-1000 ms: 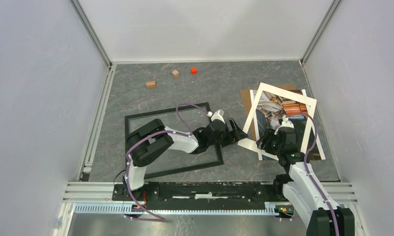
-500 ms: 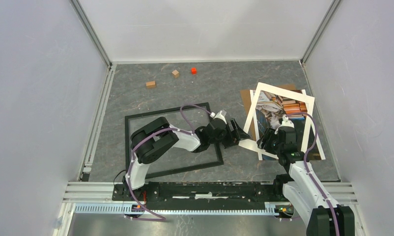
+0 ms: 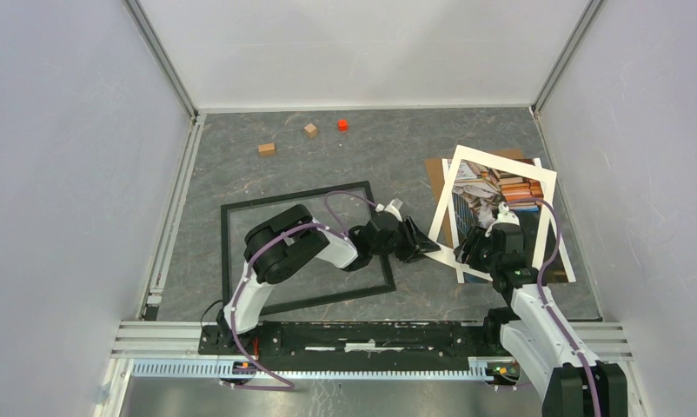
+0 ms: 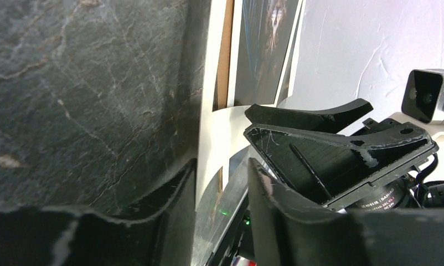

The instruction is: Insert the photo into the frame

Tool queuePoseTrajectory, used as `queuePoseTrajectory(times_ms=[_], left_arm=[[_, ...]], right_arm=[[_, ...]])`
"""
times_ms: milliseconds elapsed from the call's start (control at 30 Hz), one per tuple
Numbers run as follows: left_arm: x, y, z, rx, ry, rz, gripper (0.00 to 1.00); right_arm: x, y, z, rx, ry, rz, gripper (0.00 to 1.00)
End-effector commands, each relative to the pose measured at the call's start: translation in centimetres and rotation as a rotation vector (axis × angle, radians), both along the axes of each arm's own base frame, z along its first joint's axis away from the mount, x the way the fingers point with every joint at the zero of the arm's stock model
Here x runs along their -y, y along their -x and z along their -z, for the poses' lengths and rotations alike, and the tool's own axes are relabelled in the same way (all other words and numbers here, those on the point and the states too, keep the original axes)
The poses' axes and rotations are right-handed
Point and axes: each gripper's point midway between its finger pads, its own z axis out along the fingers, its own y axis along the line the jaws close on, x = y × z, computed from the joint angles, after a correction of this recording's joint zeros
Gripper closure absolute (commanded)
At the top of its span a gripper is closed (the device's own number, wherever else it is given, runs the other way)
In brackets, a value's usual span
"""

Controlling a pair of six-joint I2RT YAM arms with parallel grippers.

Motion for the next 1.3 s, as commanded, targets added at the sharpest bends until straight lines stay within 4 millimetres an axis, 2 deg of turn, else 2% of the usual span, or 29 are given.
queuePoseTrajectory(times_ms=[0, 100, 200, 267, 367, 533, 700, 833, 933, 1033, 1133, 1267], left_arm=[[0.4, -1.4, -1.5, 0.063, -0.004, -0.016, 0.63], [-0.6, -2.2, -1.4, 0.089, -0.054, -0.028, 0.74], [-1.4, -3.3, -2.4, 0.129, -0.095, -0.026, 0.88], [-1.9, -3.8, -3.5, 0.156, -0.122, -0.014, 0.94], [-3.3, -4.4, -6.2, 0.218, -0.154, -0.002, 0.98], [-4.4, -4.6, -10.3, 0.234, -0.118, 0.045, 0.98], [-7.4, -5.1, -13.8, 0.210, -0.126, 0.016, 0.98], [-9.6, -5.3, -15.5, 0.191, -0.133, 0.023, 0.98], [-11.0, -4.5, -15.8, 0.167, -0.158, 0.037, 0.98], [-12.3, -4.0, -16.6, 0.168, -0.179, 0.033, 0.98], [-13.7, -3.9, -17.0, 0.168, -0.205, 0.012, 0.98], [-15.3, -4.1, -17.8, 0.164, -0.217, -0.017, 0.98]], right_arm=[[0.0, 3.3, 2.6, -0.151, 0.018, -0.033, 0.36], [0.2, 2.3, 1.1, -0.104, 0.033, -0.039, 0.35], [-0.1, 0.5, -1.9, 0.002, 0.046, -0.085, 0.31], [-1.2, -0.6, -4.4, 0.083, 0.029, -0.159, 0.28], [-2.6, -1.7, -7.8, 0.154, 0.003, -0.253, 0.22], [-2.6, -2.7, -10.9, 0.219, 0.076, -0.338, 0.21], [-4.2, -3.2, -13.0, 0.251, 0.173, -0.472, 0.20], [-7.8, -3.0, -15.4, 0.341, 0.294, -0.623, 0.20], [-10.2, -2.8, -16.6, 0.403, 0.345, -0.711, 0.20], [-12.1, -2.3, -16.8, 0.435, 0.435, -0.759, 0.20], [-13.9, -1.5, -16.3, 0.450, 0.570, -0.795, 0.19], [-13.7, -0.9, -16.4, 0.489, 0.784, -0.700, 0.20]])
